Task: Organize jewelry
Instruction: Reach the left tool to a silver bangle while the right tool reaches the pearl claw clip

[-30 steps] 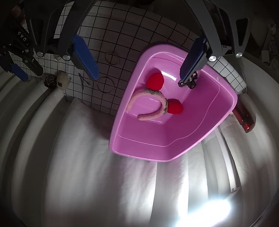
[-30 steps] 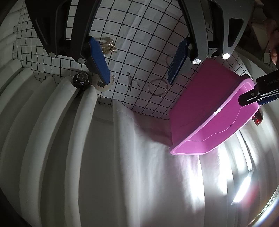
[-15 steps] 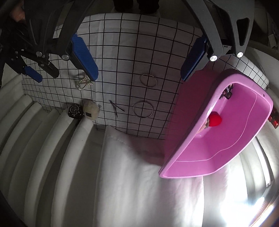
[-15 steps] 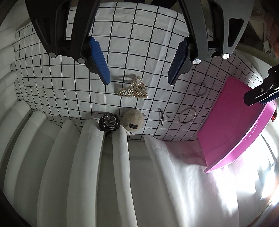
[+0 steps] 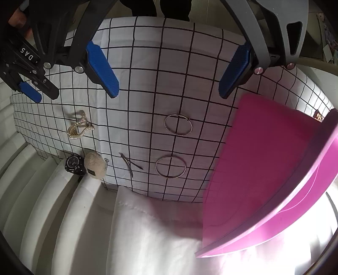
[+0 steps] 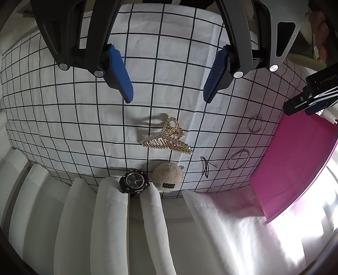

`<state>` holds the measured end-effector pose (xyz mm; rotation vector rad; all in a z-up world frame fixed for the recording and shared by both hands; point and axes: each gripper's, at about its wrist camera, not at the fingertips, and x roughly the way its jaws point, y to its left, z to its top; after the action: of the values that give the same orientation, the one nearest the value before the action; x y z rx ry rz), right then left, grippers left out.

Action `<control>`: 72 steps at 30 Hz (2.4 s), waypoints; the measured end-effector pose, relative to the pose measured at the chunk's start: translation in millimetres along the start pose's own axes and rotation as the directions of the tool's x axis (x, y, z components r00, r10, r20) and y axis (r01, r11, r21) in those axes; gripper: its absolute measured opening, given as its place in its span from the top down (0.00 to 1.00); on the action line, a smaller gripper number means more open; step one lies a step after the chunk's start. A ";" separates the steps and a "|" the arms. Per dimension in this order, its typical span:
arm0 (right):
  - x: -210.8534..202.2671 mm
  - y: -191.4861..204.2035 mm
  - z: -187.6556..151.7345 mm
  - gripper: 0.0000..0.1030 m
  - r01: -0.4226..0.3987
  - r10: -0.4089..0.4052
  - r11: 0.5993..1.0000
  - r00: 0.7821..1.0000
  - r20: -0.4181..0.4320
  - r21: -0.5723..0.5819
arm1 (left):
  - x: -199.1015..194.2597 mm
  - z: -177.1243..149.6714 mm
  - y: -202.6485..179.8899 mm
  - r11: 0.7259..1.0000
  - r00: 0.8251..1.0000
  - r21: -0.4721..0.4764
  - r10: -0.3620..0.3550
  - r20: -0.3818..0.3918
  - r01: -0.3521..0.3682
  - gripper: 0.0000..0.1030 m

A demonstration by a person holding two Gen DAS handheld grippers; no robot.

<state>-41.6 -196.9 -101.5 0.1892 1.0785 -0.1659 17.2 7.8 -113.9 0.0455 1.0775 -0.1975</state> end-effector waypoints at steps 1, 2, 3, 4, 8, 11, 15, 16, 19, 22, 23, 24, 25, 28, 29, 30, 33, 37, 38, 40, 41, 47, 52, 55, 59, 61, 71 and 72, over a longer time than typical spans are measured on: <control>3.9 0.4 -0.6 0.36 -0.001 0.001 1.000 1.000 -0.006 0.000 | 4.9 -0.8 1.3 1.000 1.000 -0.003 0.004 -0.004 -0.004 0.09; 7.4 0.9 -0.3 0.36 -0.002 0.002 1.000 1.000 -0.010 0.001 | 9.6 -1.3 1.9 1.000 1.000 -0.004 0.011 -0.010 -0.011 0.09; 10.9 1.1 -0.5 0.36 -0.002 0.002 1.000 1.000 -0.012 0.002 | 14.3 -1.5 2.6 1.000 1.000 -0.005 0.016 -0.013 -0.016 0.09; 14.4 1.4 -0.6 0.36 -0.001 0.001 1.000 1.000 -0.015 0.002 | 18.9 -1.3 3.0 1.000 1.000 -0.006 0.019 -0.017 -0.019 0.09; 26.7 1.9 0.4 0.36 0.000 0.000 1.000 1.000 -0.024 0.006 | 32.9 -1.1 4.4 1.000 0.999 -0.011 0.022 -0.024 -0.022 0.09; 35.7 0.7 2.3 0.36 0.002 -0.002 1.000 1.000 -0.027 0.016 | 41.6 0.9 3.1 1.000 0.999 -0.006 0.029 -0.017 -0.029 0.09; 48.2 1.3 5.2 0.36 0.007 -0.006 1.000 1.000 -0.030 0.023 | 51.7 3.7 2.2 1.000 1.000 -0.004 0.029 -0.002 -0.029 0.09; 51.4 1.3 5.9 0.36 0.006 -0.005 1.000 0.999 -0.032 0.026 | 54.4 4.2 2.6 1.000 1.000 -0.005 0.025 0.002 -0.025 0.09; 60.4 2.0 7.5 0.36 0.012 -0.011 1.000 0.999 -0.039 0.028 | 63.3 6.0 3.7 1.000 1.000 -0.008 0.018 0.003 -0.018 0.09; 68.1 2.0 8.9 0.36 0.019 -0.018 0.999 0.999 -0.043 0.034 | 71.3 8.2 4.6 1.000 1.000 -0.009 0.018 0.006 -0.018 0.09; 70.3 1.7 9.5 0.36 0.020 -0.019 0.999 0.999 -0.045 0.035 | 73.5 8.9 4.8 1.000 1.000 -0.007 0.019 0.008 -0.019 0.09; 72.7 1.4 10.0 0.36 0.022 -0.021 0.999 0.999 -0.045 0.036 | 75.8 9.8 4.9 1.000 1.000 -0.003 0.023 0.009 -0.023 0.09; 74.7 1.2 10.6 0.36 0.025 -0.023 0.999 0.999 -0.046 0.038 | 78.0 10.5 4.8 1.000 1.000 0.000 0.028 0.011 -0.028 0.09; 82.6 0.9 12.9 0.36 0.029 -0.027 0.999 0.998 -0.052 0.045 | 85.1 13.2 5.2 1.000 1.000 0.002 0.027 0.011 -0.027 0.09; 84.7 1.0 13.4 0.36 0.031 -0.028 0.998 0.998 -0.052 0.047 | 87.5 14.0 5.4 1.000 1.000 0.003 0.024 0.011 -0.025 0.09; 86.8 1.1 14.5 0.36 0.031 -0.029 0.998 0.998 -0.052 0.050 | 90.0 15.0 5.3 1.000 1.000 0.004 0.024 0.008 -0.024 0.09; 91.4 2.4 18.4 0.36 0.035 -0.033 0.998 0.998 -0.045 0.048 | 96.8 18.4 7.4 1.000 1.000 -0.006 0.015 0.004 -0.015 0.09; 96.2 3.5 24.9 0.36 0.046 -0.045 0.998 0.998 -0.033 0.043 | 105.7 23.0 8.9 1.000 1.000 -0.016 0.015 -0.001 -0.015 0.09; 97.2 3.8 26.1 0.36 0.050 -0.049 0.998 0.998 -0.031 0.043 | 107.3 23.7 8.7 1.000 1.000 -0.014 0.017 -0.001 -0.017 0.09; 99.0 4.9 27.8 0.36 0.059 -0.058 0.997 0.998 -0.026 0.039 | 110.5 24.9 7.8 1.000 1.000 -0.010 0.020 -0.001 -0.020 0.09; 100.1 5.7 28.6 0.36 0.064 -0.063 0.997 0.998 -0.026 0.034 | 113.1 25.4 7.3 1.000 1.000 -0.007 0.023 -0.004 -0.023 0.09; 105.7 10.0 31.8 0.36 0.096 -0.095 0.995 0.995 -0.016 0.008 | 121.0 23.5 3.0 0.999 0.999 0.019 0.050 0.003 -0.050 0.09; 109.4 10.7 35.3 0.36 0.110 -0.110 0.994 0.994 -0.001 0.002 | 121.9 24.2 2.6 0.998 0.998 0.016 0.059 0.020 -0.059 0.08; 112.0 13.1 36.7 0.36 0.117 -0.117 0.993 0.993 0.011 -0.016 | 121.6 23.2 2.1 0.998 0.997 0.010 0.064 0.032 -0.064 0.08; 114.7 14.5 38.2 0.36 0.120 -0.119 0.992 0.992 0.031 -0.025 | 121.1 22.2 1.8 0.998 0.997 0.000 0.066 0.039 -0.066 0.08; 115.6 14.8 38.0 0.36 0.123 -0.122 0.992 0.992 0.043 -0.025 | 121.5 22.4 1.8 0.997 0.997 -0.009 0.071 0.043 -0.071 0.09; 114.5 24.8 36.6 0.58 0.095 -0.091 0.993 0.994 0.057 -0.067 | 112.1 15.3 -9.4 0.998 0.996 0.041 0.034 0.083 -0.038 0.40; 114.3 26.0 36.0 0.58 0.094 -0.090 0.993 0.994 0.057 -0.068 | 111.0 14.9 -9.7 0.998 0.996 0.043 0.032 0.085 -0.036 0.48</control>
<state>48.1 -184.8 -184.3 0.0713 1.0380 -0.2139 79.3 -19.0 -203.8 0.0948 0.9871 -0.1916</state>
